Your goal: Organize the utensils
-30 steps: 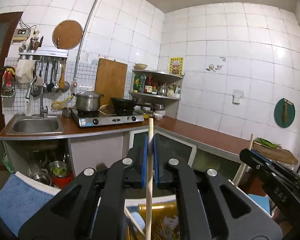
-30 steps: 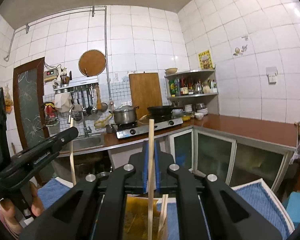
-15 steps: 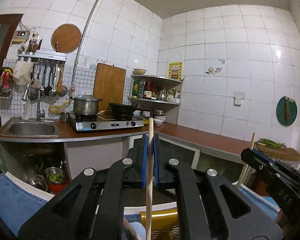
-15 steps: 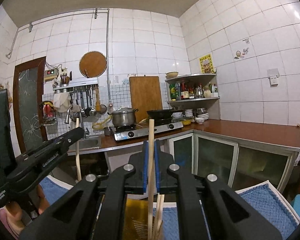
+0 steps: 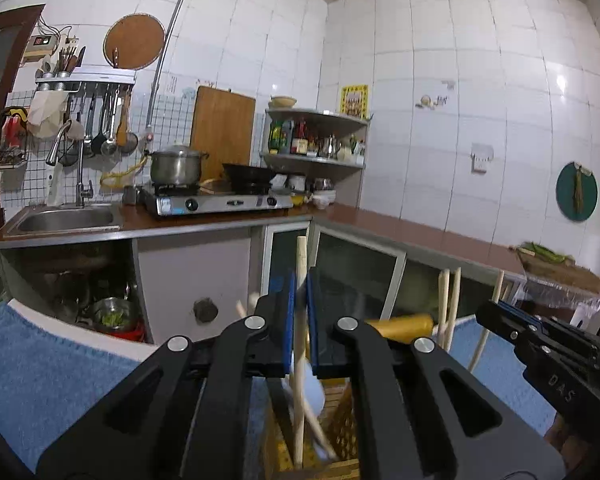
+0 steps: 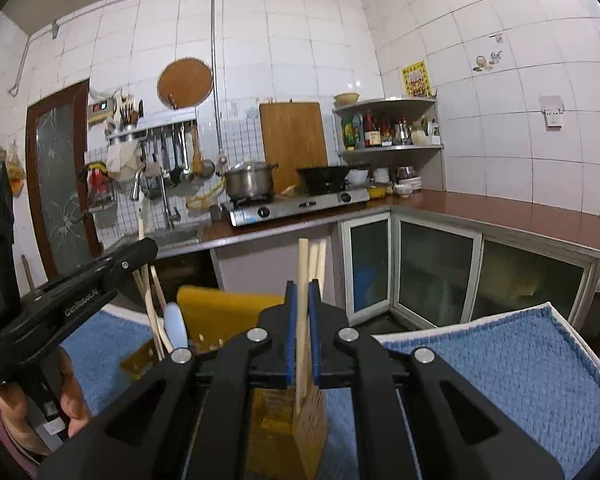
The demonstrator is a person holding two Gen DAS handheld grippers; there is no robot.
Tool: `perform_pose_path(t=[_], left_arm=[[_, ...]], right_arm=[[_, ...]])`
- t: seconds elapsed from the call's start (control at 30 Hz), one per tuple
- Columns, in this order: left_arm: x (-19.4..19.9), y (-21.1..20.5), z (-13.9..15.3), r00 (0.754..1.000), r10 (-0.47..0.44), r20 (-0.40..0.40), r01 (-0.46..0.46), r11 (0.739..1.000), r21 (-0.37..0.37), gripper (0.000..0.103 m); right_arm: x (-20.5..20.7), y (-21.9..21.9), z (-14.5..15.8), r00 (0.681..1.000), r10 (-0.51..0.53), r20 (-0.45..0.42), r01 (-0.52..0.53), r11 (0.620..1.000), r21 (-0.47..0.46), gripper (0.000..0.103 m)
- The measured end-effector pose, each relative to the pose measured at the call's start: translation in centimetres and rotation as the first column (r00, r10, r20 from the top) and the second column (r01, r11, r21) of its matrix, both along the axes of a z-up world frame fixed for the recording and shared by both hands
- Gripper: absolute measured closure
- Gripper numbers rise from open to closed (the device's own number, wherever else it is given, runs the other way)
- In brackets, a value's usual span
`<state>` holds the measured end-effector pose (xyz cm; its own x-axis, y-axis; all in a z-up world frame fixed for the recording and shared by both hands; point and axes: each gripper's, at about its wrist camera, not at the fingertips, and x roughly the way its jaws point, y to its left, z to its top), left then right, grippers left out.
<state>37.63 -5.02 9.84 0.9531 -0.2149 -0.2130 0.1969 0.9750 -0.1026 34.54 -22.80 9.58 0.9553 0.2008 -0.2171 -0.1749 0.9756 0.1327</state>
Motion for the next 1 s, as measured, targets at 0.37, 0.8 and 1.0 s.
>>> perform_pose_path(t=[0.37,0.8,1.0], left_arm=[[-4.3,0.6,0.2,0.997,0.042,-0.068,-0.039,0.998,0.044,0.045],[-15.3,5.1,1.5,0.988,0.118,-0.096,-0.116,0.993,0.035,0.005],[-20.1,5.3,0.2,0.976,0.205,-0.066,-0.201,0.977,0.072,0.005]], right_arm=[[-1.4,-0.2,0.0,0.999,0.004,-0.046,-0.004,1.0,0.001,0.075],[-10.6,-0.9,1.1,0.997,-0.077,-0.03,0.076,0.997,-0.012,0.029],[-16.6,0.4,0.5,0.995,-0.098,0.001,0.098,0.994,-0.042,0.01]])
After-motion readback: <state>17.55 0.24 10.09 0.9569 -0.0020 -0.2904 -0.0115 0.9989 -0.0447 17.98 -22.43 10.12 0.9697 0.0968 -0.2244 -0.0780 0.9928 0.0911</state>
